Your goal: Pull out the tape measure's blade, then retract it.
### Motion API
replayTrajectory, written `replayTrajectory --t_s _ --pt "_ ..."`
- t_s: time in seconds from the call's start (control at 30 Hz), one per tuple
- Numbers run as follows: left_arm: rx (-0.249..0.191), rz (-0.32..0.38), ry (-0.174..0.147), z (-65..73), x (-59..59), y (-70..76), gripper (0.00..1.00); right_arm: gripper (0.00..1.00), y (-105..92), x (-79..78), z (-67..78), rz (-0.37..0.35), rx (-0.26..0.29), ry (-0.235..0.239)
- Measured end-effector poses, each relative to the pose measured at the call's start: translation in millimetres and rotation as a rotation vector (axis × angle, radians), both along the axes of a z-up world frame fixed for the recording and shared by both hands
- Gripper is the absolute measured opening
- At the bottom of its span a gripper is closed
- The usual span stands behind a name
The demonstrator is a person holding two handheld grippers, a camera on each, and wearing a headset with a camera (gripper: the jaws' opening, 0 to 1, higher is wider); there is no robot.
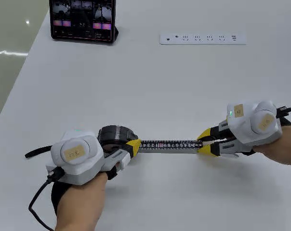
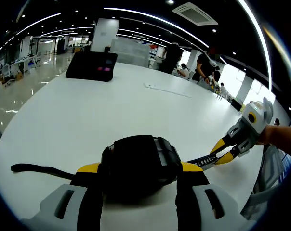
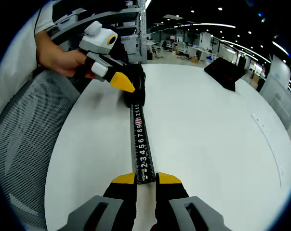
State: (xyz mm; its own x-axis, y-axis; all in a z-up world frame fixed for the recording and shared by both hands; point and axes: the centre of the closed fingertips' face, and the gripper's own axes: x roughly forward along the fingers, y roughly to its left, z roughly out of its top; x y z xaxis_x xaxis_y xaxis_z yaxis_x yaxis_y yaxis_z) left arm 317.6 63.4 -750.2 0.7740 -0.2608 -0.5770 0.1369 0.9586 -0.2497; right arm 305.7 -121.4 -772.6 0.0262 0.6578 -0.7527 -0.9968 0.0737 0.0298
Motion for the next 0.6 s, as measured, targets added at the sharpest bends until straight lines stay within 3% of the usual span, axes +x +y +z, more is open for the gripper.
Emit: replayTrajectory --t_s 0.6 --pt "-0.012 0.001 -0.001 0.2 0.4 0.3 0.57 0.11 34.0 0.4 1.1 0.025 0.042 0.008"
